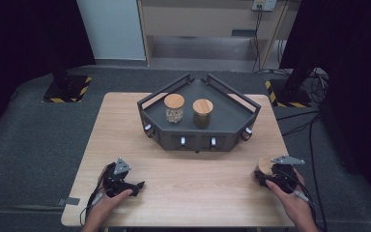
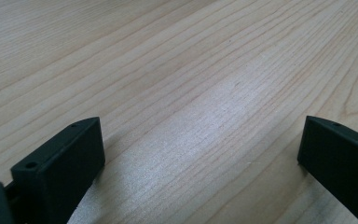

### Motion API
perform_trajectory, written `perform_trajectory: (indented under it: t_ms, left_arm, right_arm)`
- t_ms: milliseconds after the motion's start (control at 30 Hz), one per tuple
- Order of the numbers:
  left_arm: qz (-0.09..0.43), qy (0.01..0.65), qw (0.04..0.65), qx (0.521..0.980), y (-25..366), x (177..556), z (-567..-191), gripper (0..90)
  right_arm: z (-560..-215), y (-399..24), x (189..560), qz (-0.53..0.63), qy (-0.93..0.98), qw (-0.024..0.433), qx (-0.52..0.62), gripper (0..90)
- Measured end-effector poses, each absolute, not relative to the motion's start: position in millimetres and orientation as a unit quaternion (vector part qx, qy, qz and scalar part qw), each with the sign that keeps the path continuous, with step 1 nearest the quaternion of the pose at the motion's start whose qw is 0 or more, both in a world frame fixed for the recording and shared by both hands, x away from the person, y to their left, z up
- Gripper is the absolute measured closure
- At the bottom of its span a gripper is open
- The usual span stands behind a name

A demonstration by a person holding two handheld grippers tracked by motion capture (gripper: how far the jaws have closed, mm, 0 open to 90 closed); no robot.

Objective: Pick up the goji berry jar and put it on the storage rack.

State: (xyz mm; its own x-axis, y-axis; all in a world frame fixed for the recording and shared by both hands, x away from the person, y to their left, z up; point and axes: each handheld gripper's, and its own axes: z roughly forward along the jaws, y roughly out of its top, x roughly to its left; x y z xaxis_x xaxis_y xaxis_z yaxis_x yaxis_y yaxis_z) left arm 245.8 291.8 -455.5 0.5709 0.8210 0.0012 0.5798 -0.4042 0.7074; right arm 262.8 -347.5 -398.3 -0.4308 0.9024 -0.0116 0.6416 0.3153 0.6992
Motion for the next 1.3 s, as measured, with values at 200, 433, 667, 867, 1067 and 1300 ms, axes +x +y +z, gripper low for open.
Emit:
perform_trajectory:
  t_ms: [200,433,667,867,1067,1300]
  left_arm:
    - [0.178,0.428,0.339,0.819,292,246,-456,0.0]
    - [0.178,0.428,0.339,0.819,292,246,-456,0.0]
    - [0.178,0.428,0.339,0.819,292,246,-455,0.0]
    - [0.178,0.428,0.339,0.819,292,246,-455,0.0]
    - [0.178,0.428,0.339,0.819,292,246,-456,0.0]
    - [0.178,0.428,0.339,0.819,292,246,-456,0.0]
  right_arm:
    - [-388,-348,261,0.32,0.787,0.202,0.487,25.9]
    - [-375,-344,257,0.318,0.793,0.204,0.478,25.9]
    - [-362,-340,256,0.313,0.799,0.205,0.471,25.9]
    - [-354,-336,258,0.312,0.801,0.204,0.468,25.9]
    - [-345,-332,261,0.314,0.805,0.201,0.461,25.9]
    - [-334,-322,270,0.299,0.811,0.197,0.462,26.0]
